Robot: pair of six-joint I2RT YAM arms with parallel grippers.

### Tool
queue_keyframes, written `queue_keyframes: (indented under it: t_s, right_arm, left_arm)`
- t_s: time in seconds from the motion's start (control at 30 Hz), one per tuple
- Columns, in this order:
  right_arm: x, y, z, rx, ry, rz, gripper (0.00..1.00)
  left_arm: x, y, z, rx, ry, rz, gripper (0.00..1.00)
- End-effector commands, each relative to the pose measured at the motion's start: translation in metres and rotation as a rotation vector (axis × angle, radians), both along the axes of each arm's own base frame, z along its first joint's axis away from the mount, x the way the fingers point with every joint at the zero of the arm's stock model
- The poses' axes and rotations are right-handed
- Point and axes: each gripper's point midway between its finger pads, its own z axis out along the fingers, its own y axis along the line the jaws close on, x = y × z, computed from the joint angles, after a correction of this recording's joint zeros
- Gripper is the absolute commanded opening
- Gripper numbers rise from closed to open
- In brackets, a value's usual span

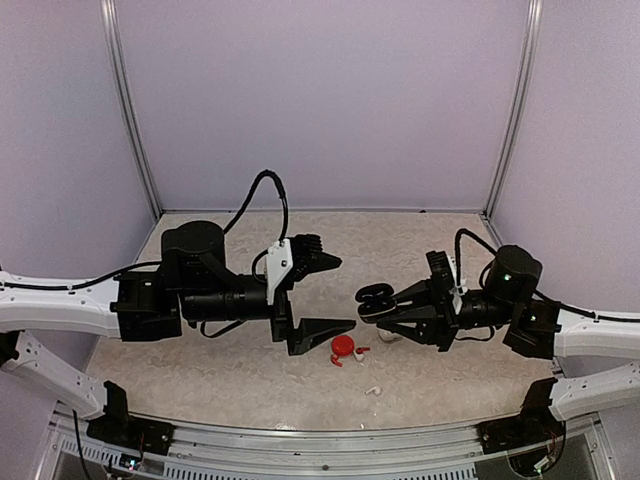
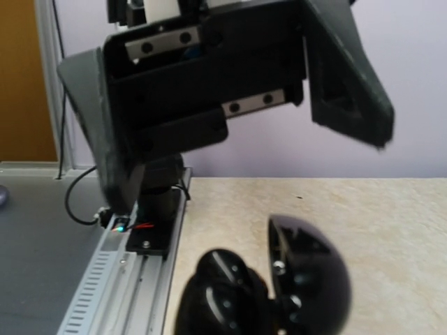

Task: Insert the wireless bluetooth earbuds into the charging case
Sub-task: Adjust the left earbud in the left side groove of the charging case, then close the charging case with the earbuds inside.

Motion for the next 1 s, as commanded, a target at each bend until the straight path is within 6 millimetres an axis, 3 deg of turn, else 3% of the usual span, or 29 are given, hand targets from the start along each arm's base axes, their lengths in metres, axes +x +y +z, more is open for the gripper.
queue_keyframes:
  t_s: [0.0, 0.23, 0.43, 0.67, 0.97]
  right_arm:
    - [-0.004, 0.003, 0.024, 0.052, -0.053, 0.054, 0.00]
    - [-0.003, 0.011, 0.021, 0.035, -0.048, 0.082, 0.00]
    - [0.001, 0.013, 0.020, 0.034, -0.030, 0.070, 0.00]
    - [0.005, 0.013, 0.018, 0.030, -0.009, 0.045, 0.00]
    - [0.020, 0.021, 0.020, 0.000, 0.202, 0.001, 0.00]
  left_arm:
    - [-0.010, -0.016, 0.000, 0.018, -0.009, -0.038, 0.99]
    - [-0.023, -0.031, -0.021, 0.073, -0.057, -0.034, 0.99]
    - [-0.045, -0.031, -0.019, 0.048, -0.156, -0.072, 0.99]
    - [-0.053, -0.029, -0.017, 0.062, -0.237, -0.075, 0.99]
    - [0.004, 0.003, -0.013, 0.142, -0.484, 0.299, 0.93]
